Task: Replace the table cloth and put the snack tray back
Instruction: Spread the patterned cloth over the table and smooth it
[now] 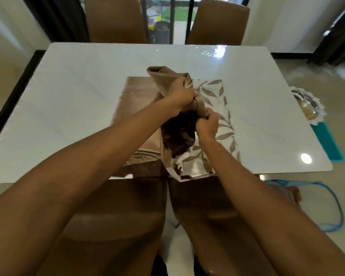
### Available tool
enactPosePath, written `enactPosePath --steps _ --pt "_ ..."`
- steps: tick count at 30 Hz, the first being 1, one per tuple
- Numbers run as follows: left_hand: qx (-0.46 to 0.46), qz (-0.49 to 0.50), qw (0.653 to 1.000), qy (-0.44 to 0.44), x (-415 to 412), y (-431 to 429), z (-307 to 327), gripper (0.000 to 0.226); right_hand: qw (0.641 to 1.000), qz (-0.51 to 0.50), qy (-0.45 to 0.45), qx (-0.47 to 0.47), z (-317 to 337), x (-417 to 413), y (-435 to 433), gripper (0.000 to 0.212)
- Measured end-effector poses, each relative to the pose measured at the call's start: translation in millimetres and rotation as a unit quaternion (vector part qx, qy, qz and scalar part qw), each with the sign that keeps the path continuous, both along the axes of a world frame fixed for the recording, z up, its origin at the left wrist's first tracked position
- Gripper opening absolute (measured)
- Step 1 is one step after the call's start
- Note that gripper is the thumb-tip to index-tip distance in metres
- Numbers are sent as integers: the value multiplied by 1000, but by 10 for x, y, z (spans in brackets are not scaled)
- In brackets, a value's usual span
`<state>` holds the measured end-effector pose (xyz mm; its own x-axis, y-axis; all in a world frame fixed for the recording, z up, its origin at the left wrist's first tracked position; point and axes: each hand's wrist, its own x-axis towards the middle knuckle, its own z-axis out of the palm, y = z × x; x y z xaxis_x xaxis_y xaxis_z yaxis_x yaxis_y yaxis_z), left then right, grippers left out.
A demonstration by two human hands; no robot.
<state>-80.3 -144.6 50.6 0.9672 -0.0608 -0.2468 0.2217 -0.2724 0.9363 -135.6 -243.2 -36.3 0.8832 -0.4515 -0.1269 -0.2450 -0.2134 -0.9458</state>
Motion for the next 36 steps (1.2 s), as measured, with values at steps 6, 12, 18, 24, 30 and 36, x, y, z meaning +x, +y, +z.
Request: enactPosePath --steps 6,12,18,24,30,36 --pt "113 -141 966 -187 -17 -1130 17 30 995 -99 14 24 37 366 -1868 28" --pt "298 -265 884 -245 0 -1835 -488 34 962 -262 80 10 -227 320 -3785 49" --pt "419 -214 876 -103 8 -1542 -1298 50 951 -1 166 -261 -651 51 -3623 57" --pt "445 -256 858 -24 53 -1120 -1617 74 879 237 210 -358 -1016 -53 -2717 71" --pt "493 -230 839 -6 51 -973 -1767 72 870 204 226 -387 -1150 -6 -2430 83" --pt "484 -239 842 23 99 -658 -1831 82 859 218 247 -392 -1112 190 -2127 95"
